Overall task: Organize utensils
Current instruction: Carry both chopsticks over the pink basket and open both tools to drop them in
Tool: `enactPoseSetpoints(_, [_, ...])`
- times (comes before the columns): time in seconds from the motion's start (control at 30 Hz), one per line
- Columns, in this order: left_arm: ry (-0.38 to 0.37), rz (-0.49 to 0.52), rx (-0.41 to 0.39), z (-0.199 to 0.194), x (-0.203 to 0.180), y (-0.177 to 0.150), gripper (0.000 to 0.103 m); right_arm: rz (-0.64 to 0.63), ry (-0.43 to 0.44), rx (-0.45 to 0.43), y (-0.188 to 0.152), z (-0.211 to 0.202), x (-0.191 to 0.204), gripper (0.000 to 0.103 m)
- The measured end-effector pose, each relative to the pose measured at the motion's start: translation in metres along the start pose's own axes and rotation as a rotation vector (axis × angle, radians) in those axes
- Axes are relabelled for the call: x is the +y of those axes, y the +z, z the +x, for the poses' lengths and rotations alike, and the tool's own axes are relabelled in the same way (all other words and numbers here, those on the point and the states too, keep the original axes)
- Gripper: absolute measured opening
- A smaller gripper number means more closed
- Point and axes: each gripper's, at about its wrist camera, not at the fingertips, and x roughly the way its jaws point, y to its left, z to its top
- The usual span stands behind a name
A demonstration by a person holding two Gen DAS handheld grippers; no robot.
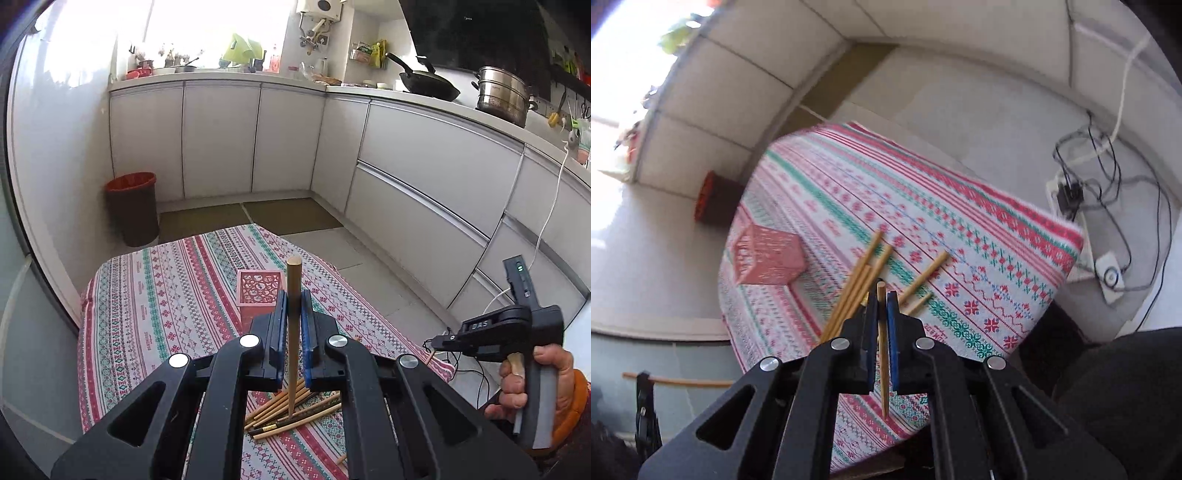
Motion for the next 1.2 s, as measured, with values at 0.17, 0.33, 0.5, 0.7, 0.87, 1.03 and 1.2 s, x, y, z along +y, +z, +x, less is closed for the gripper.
enactPoseSetpoints(0.17, [0.008,-0.024,-0.045,-0.01,-0.001,0.017,0.006,-0.089,0.063,-0.13,0.008,-0.057,0.028,0.005])
enactPoseSetpoints(0.33, [0.028,-0.05,-0.112,-0.016,0.0,0.051,0.006,-0.186,0.147,-0.279,0.036,-0.112,0.08,0.005])
enactPoseSetpoints(0.5, [0.071,-0.086,-0.205,-0.013,0.007,0.092,0.006,-0.261,0.233,-0.343,0.063,-0.133,0.131,0.005])
enactPoseSetpoints(0.7, [0.131,-0.134,-0.231,0.025,0.027,0.115,0.006,-0.334,0.259,-0.311,0.085,-0.099,0.177,0.005])
enactPoseSetpoints(0.87, [0.164,-0.167,-0.143,0.081,0.044,0.101,0.01,-0.379,0.22,-0.244,0.091,-0.044,0.199,0.005])
enactPoseSetpoints(1.03, [0.175,-0.224,-0.13,0.08,0.063,0.092,0.029,-0.412,0.193,-0.208,0.087,-0.007,0.21,0.005])
enactPoseSetpoints(1.2, [0.209,-0.262,-0.143,0.064,0.079,0.091,0.036,-0.438,0.161,-0.186,0.084,0.016,0.222,0.005])
